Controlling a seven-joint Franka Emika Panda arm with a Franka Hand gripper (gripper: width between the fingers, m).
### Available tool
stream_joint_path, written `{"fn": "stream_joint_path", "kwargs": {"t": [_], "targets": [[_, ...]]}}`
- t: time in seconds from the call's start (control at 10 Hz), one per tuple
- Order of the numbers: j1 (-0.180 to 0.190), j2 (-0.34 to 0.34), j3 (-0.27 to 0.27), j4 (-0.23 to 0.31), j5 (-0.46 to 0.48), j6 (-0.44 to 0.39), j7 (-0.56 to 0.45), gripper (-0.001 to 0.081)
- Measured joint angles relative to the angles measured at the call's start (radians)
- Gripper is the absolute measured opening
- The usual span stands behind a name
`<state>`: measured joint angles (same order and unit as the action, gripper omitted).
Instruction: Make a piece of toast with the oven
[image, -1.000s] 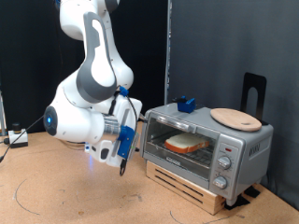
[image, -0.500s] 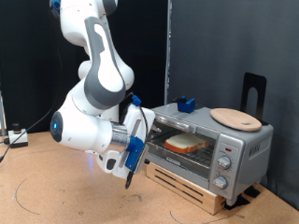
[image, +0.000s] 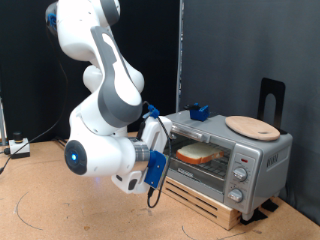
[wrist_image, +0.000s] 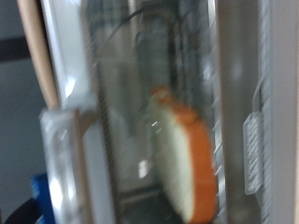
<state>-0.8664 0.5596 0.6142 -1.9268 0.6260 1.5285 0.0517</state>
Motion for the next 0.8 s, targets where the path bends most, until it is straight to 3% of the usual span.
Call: {"fn": "stream_joint_path", "kwargs": {"t": [0.2, 0.4, 0.6, 0.8], "targets": [[0.022, 0.025, 0.021, 0.0, 0.121, 0.23, -0.063, 0.0807], [0.036, 0.064, 0.038, 0.006, 0.252, 0.338, -0.061, 0.0807], [0.033, 0.066, 0.04, 0.012, 0.236, 0.289, -0.081, 0.0807], [0.011, 0.092, 0.065, 0.034, 0.326, 0.194, -0.153, 0.0807]]}}
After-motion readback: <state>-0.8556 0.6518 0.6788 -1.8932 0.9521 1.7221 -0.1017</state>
